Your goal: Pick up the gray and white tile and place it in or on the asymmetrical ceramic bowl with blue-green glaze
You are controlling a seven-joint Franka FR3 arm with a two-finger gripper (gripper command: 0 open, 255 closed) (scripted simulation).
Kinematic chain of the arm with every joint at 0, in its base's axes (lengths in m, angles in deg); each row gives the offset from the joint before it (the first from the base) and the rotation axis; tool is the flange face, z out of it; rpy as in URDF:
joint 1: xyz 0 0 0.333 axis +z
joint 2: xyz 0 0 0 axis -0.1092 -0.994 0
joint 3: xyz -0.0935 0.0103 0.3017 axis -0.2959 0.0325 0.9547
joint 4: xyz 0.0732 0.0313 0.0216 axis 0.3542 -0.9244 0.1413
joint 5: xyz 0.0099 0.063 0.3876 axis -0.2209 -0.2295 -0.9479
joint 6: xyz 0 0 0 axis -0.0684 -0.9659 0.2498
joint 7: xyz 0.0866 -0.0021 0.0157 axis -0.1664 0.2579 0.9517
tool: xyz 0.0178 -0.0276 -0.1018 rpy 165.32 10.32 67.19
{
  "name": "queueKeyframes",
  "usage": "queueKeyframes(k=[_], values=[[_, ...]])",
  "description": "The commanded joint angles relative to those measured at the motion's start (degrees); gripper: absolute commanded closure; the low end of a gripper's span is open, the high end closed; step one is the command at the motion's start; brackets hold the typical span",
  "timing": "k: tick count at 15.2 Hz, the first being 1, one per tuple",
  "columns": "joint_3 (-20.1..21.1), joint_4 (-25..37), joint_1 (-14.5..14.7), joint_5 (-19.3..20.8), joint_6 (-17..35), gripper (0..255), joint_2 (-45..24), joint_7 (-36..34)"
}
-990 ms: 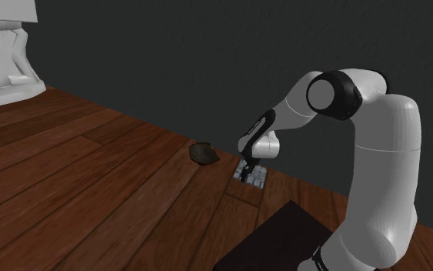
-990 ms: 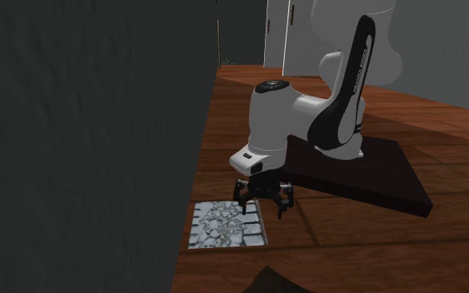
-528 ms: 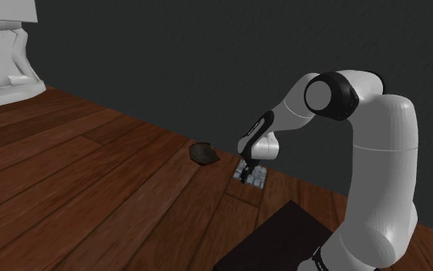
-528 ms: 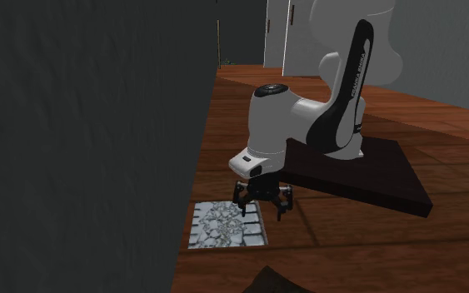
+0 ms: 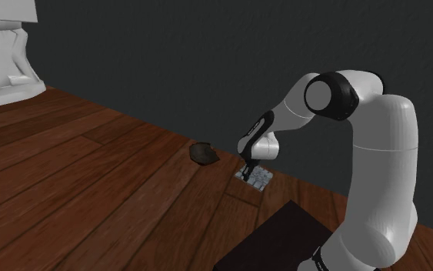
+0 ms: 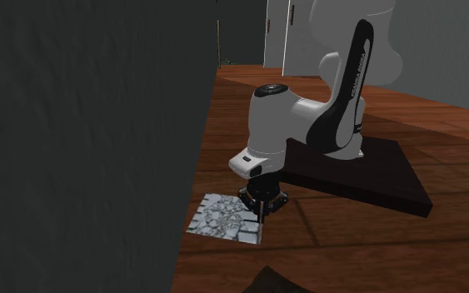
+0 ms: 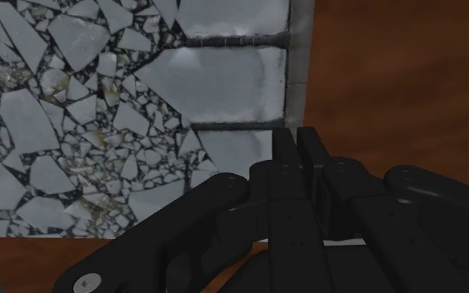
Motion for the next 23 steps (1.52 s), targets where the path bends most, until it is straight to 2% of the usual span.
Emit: queueKeyframes(k=[1, 7, 23], values=[[0.0, 0.0, 0.0, 0.0, 0.0, 255, 0.0, 0.0], [-1.7, -0.8, 1.4, 1.7, -2.4, 255, 3.2, -1.3], [-7.2, -2.0, 5.3, 10.1, -12.7, 255, 15.3, -7.3]])
